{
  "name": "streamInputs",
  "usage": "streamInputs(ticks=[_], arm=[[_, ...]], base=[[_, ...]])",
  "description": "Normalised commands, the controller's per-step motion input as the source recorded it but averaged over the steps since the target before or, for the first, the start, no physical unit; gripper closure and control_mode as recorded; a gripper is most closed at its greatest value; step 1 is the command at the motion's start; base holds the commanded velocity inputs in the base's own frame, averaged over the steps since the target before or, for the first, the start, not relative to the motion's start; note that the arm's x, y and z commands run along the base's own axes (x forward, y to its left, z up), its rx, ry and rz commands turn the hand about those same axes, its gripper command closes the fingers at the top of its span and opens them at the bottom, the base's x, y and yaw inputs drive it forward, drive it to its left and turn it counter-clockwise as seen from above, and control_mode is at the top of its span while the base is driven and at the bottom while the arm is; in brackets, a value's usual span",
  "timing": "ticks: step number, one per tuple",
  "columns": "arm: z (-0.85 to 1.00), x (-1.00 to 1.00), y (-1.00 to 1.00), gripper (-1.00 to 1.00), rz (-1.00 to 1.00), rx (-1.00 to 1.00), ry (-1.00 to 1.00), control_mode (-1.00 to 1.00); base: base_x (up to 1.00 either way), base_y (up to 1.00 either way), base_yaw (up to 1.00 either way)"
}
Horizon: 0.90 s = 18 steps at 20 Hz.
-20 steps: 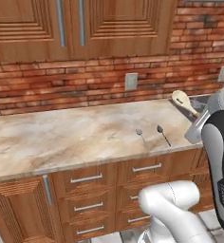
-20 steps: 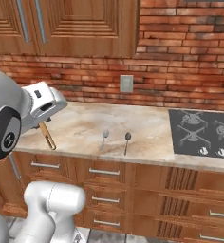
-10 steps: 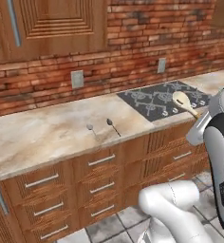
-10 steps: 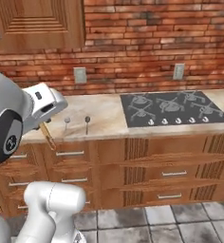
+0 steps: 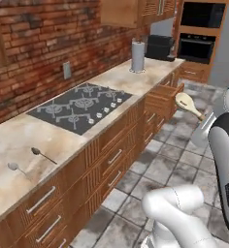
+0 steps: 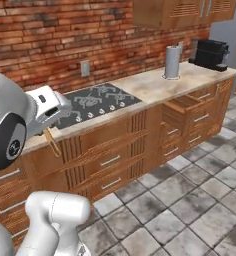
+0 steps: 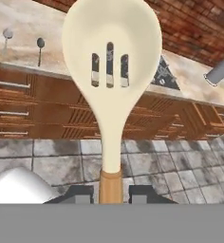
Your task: Organize the utensils by type. Pick up the wooden spoons from the counter and place them in the open cabinet. Then pick up the metallic utensils from the counter and place them in the open drawer.
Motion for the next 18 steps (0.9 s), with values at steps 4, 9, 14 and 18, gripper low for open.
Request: streamInputs(ticks=[4, 9, 14, 18], arm=[[0.00, 0.00, 0.00, 1.00, 0.00, 0.00, 0.00, 1.00], [0.00, 0.00, 0.00, 1.00, 0.00, 0.00, 0.00, 1.00], [0.00, 0.00, 0.00, 1.00, 0.00, 0.00, 0.00, 1.00], [0.00, 0.00, 0.00, 1.00, 0.00, 0.00, 0.00, 1.00]], base=[[0.00, -0.29, -0.84], [-0.11, -0.08, -0.80], [-0.07, -0.24, -0.67], [0.00, -0.13, -0.26]])
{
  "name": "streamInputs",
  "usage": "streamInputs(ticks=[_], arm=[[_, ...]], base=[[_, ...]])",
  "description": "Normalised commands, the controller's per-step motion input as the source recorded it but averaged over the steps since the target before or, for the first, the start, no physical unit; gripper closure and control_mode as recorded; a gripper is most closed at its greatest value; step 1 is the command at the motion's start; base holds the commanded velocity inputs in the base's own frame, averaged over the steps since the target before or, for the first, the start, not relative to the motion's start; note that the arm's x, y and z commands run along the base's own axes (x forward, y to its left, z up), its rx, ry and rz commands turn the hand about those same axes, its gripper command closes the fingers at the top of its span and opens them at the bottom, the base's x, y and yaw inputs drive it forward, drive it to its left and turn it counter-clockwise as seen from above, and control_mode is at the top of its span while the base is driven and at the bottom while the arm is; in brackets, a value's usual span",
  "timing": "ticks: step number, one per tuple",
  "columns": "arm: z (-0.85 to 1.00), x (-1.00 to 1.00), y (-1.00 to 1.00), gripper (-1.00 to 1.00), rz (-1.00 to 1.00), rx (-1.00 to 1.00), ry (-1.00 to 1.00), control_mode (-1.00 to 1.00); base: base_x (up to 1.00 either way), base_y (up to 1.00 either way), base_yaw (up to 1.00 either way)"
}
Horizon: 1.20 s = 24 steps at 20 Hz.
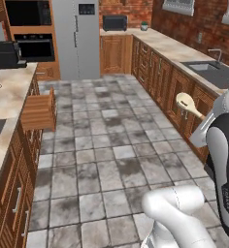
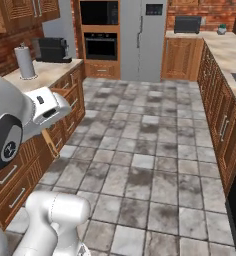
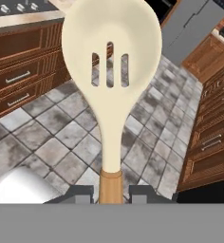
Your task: Organize the utensils by type. Pick up the wooden spoons from the counter and place them in the open cabinet. Then pick up the metallic utensils from the counter and place them in the open drawer.
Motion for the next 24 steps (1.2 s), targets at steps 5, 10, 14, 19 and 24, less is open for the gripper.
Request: streamInputs(ticks=[5, 10, 14, 19, 24], arm=[[0.00, 0.00, 0.00, 1.00, 0.00, 0.00, 0.00, 1.00], [0.00, 0.00, 0.00, 1.00, 0.00, 0.00, 0.00, 1.00], [0.00, 0.00, 0.00, 1.00, 0.00, 0.00, 0.00, 1.00], [0.00, 0.00, 0.00, 1.00, 0.00, 0.00, 0.00, 1.00], [0.00, 0.00, 0.00, 1.00, 0.00, 0.00, 0.00, 1.00]], base=[[0.09, 0.00, 0.00], [0.32, -0.15, 0.01], [1.00, -0.48, 0.00], [1.00, -0.46, -0.01], [1.00, -0.53, -0.05]])
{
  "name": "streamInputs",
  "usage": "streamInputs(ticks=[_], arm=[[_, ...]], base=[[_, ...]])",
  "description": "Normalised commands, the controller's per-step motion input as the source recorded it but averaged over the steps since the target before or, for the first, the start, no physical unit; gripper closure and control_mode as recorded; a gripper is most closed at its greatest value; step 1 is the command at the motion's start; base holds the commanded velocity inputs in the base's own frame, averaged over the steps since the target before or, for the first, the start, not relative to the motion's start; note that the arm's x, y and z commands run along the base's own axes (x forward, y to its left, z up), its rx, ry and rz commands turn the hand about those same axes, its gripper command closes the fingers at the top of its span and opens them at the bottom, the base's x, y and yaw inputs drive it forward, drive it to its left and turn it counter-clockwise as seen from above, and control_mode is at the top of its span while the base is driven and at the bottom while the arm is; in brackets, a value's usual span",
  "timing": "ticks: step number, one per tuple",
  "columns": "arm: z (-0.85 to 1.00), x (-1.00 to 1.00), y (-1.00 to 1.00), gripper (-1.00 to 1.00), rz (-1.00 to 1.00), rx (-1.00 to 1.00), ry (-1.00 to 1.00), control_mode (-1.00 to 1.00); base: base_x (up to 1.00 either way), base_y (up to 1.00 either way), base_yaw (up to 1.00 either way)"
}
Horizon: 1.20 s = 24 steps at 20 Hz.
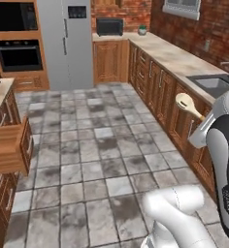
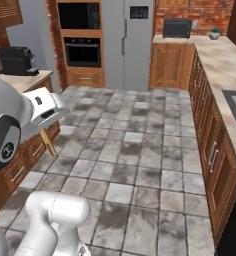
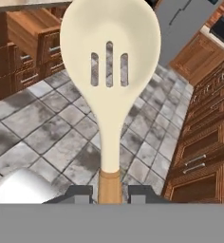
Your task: Organize the utensils by type. Pick up the wooden spoons from the counter and place them in the open cabinet. Then pick up the metallic utensils from the counter and place them in the open drawer.
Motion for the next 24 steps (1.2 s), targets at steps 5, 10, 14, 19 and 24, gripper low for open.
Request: streamInputs(ticks=[5, 10, 14, 19, 24], arm=[[0.00, 0.00, 0.00, 1.00, 0.00, 0.00, 0.00, 1.00], [0.00, 0.00, 0.00, 1.00, 0.00, 0.00, 0.00, 1.00], [0.00, 0.00, 0.00, 1.00, 0.00, 0.00, 0.00, 1.00], [0.00, 0.00, 0.00, 1.00, 0.00, 0.00, 0.00, 1.00], [0.00, 0.00, 0.00, 1.00, 0.00, 0.00, 0.00, 1.00]], base=[[1.00, -0.47, -0.05], [1.00, -0.24, 0.00], [1.00, -0.24, -0.03], [1.00, -0.25, -0.05], [1.00, -0.40, -0.11]])
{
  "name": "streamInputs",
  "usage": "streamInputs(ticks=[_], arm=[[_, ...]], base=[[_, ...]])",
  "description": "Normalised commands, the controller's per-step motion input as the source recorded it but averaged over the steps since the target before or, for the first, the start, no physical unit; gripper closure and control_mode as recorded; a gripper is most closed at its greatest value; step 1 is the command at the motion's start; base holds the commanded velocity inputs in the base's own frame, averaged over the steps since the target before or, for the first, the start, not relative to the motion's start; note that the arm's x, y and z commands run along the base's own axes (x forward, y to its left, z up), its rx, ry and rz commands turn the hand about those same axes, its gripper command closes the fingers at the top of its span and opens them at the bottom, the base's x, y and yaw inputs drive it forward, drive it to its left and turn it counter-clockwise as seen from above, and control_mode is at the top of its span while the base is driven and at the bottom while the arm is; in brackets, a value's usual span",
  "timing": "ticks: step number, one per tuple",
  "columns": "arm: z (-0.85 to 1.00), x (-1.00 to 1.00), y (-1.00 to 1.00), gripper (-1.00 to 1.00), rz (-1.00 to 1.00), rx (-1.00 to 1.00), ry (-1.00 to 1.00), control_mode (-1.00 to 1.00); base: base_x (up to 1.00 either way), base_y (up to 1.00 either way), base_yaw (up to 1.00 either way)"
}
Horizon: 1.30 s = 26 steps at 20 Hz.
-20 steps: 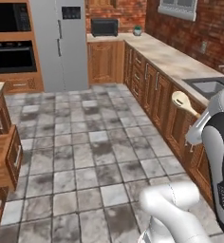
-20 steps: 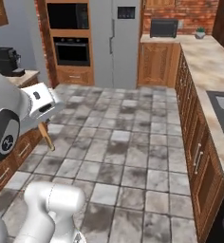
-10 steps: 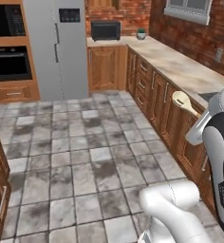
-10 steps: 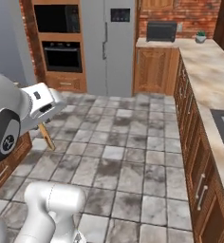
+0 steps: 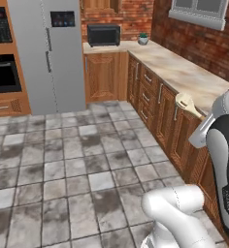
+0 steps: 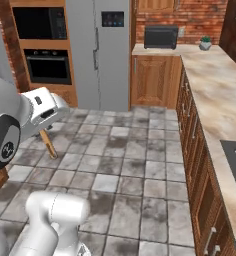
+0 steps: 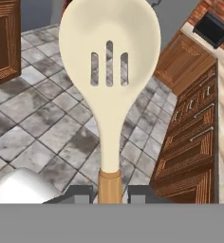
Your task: Organize the utensils by type. Pick up the wooden spoons from the counter and place them in the open cabinet. Then pick up the metallic utensils from the counter and place them in the open drawer.
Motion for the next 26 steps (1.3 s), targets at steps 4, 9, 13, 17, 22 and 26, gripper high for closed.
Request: streamInputs(ticks=[4, 9, 13, 17, 22, 26], arm=[[0.00, 0.00, 0.00, 1.00, 0.00, 0.00, 0.00, 1.00], [0.00, 0.00, 0.00, 1.00, 0.00, 0.00, 0.00, 1.00], [0.00, 0.00, 0.00, 1.00, 0.00, 0.00, 0.00, 1.00], [0.00, 0.00, 0.00, 1.00, 0.00, 0.00, 0.00, 1.00], [0.00, 0.00, 0.00, 1.00, 0.00, 0.00, 0.00, 1.00], [0.00, 0.00, 0.00, 1.00, 0.00, 0.00, 0.00, 1.00]], base=[[1.00, -0.39, -0.13], [1.00, -0.32, -0.13], [1.00, -0.02, -0.09], [1.00, 0.12, -0.01], [1.00, 0.06, 0.00], [1.00, 0.00, 0.00]])
